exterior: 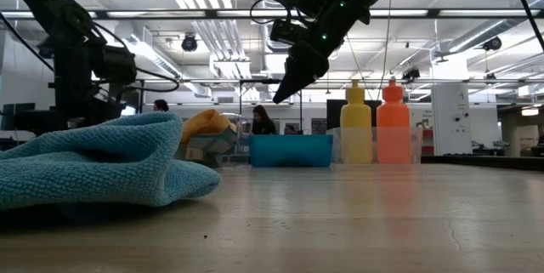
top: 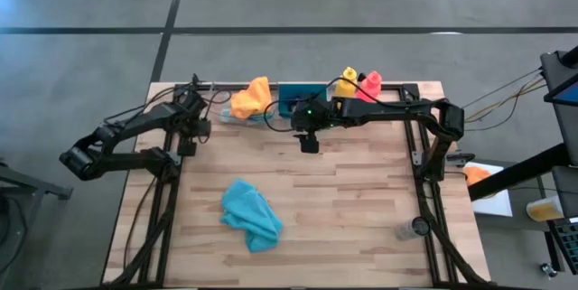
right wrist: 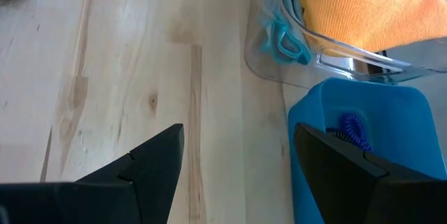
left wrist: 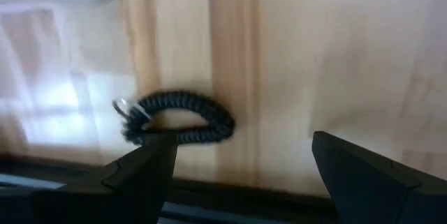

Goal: Pick & Place Sports Items
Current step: Put the black spring keychain into the blue bin

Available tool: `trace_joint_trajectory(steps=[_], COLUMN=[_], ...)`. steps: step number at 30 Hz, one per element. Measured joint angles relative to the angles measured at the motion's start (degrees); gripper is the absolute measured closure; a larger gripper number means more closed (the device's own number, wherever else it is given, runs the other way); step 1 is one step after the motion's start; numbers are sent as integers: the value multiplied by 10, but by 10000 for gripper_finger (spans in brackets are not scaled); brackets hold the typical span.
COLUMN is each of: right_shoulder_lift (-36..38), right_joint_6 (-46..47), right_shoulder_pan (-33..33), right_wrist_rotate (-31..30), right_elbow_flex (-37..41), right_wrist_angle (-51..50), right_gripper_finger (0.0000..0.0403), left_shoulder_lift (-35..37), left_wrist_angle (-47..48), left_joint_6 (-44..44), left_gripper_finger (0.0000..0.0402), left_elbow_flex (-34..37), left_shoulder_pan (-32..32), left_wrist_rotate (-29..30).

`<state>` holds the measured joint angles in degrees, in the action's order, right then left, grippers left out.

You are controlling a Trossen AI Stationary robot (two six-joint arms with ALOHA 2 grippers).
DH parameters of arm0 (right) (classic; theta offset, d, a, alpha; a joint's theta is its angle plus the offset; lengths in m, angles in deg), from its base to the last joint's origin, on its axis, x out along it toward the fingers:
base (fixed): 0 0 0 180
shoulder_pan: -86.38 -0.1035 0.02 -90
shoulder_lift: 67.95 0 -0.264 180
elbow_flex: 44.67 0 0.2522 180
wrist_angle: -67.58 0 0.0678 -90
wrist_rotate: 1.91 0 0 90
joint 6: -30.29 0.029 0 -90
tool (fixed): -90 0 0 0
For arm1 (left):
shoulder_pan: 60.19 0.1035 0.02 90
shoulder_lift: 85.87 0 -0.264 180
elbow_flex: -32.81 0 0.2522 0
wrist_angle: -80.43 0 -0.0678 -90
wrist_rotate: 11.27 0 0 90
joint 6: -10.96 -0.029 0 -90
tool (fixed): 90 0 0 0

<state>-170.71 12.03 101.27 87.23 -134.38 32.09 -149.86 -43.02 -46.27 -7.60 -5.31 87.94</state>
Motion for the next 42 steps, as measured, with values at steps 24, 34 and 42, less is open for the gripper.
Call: trace_joint_trajectory(steps=[24, 34, 42], right_shoulder_lift=[0, 0, 0], right_joint_6=[2, 2, 2], right_shoulder_pan=[0, 0, 0], right_wrist_rotate=[0, 0, 0], right_elbow_flex=[1, 1, 1], right_wrist_angle=[1, 1, 1], right_gripper_finger=[131, 131, 131], left_shoulder_lift=[-78, -78, -78], left_wrist_angle=[65, 45, 29], left_joint_6=[80, 55, 23], left_gripper_finger=[65, 138, 294], left_elbow_flex=[-26, -25, -20], left_shoulder_pan=[-3, -3, -3], left_wrist_rotate=[-120, -90, -51])
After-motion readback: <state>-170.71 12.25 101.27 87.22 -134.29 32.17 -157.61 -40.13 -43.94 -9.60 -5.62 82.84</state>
